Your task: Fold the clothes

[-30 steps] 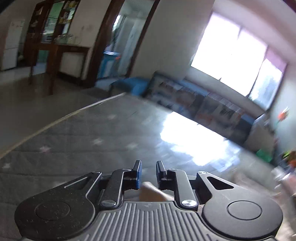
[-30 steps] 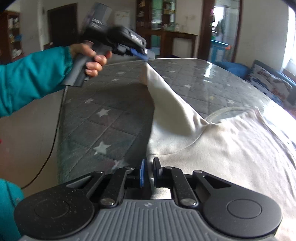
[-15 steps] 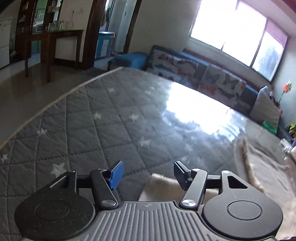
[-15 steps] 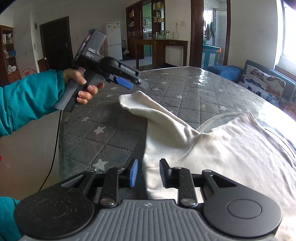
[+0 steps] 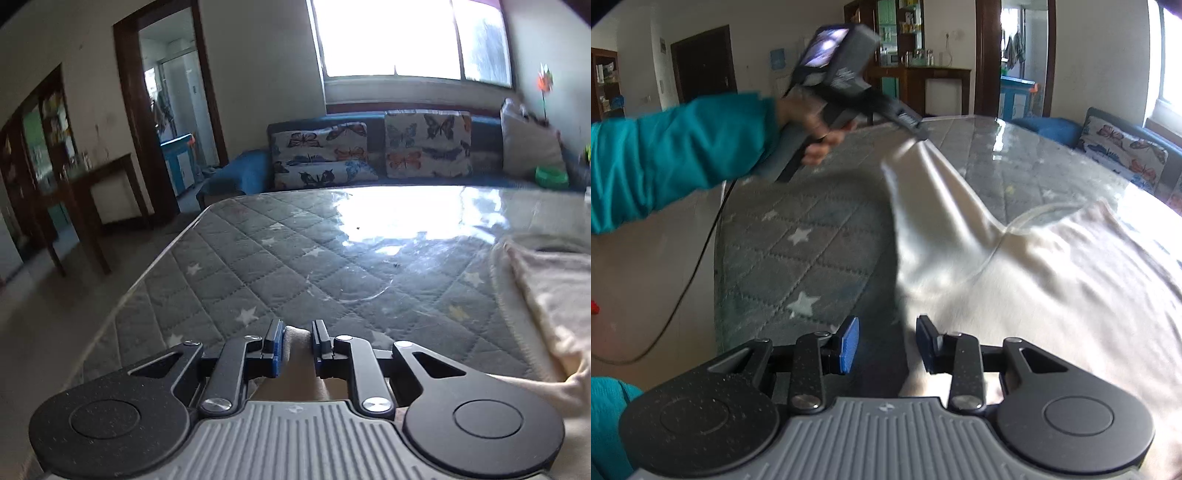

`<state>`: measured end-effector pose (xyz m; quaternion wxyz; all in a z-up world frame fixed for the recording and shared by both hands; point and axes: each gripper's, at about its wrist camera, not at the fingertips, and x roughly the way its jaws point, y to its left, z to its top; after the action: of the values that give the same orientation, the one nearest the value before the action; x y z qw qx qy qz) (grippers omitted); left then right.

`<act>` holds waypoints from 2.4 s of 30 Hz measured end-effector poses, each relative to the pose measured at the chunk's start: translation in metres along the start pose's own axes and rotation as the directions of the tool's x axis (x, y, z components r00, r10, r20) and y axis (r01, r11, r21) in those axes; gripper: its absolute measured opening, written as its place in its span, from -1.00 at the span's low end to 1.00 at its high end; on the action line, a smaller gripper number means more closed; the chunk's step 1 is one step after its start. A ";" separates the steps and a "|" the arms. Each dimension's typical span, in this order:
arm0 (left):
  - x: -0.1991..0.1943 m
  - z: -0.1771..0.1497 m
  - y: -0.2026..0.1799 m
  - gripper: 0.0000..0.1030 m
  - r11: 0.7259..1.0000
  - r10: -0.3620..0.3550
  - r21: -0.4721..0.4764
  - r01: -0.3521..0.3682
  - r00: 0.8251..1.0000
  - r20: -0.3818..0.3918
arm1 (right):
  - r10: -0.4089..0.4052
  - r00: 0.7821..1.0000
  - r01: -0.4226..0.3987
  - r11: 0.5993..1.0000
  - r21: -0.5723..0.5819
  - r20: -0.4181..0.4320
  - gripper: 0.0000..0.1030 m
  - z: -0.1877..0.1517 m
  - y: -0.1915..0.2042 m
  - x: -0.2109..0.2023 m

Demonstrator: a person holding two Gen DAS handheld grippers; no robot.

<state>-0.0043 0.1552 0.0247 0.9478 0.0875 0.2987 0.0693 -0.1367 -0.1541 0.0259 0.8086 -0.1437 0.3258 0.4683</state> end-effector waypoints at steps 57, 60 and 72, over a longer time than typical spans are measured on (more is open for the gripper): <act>-0.199 -0.085 -0.197 0.18 0.721 -0.602 0.435 0.540 0.799 0.006 | -0.647 0.751 0.620 0.618 0.483 -0.136 0.09 -0.165 -0.163 -0.175; -0.204 -0.091 -0.207 -0.07 0.682 -0.625 0.483 0.549 0.780 -0.003 | -0.639 0.761 0.602 0.632 0.488 -0.112 0.09 -0.160 -0.156 -0.175; -0.190 -0.110 -0.226 -0.85 0.628 -0.625 0.566 0.534 0.780 -0.043 | -0.447 0.893 0.407 0.853 0.326 0.056 0.09 -0.095 -0.082 -0.152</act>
<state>-0.2045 -0.0866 -0.0054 0.8727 0.2594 0.2416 -0.3357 -0.1568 -0.3487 0.0494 0.9242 -0.0547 0.3009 0.2289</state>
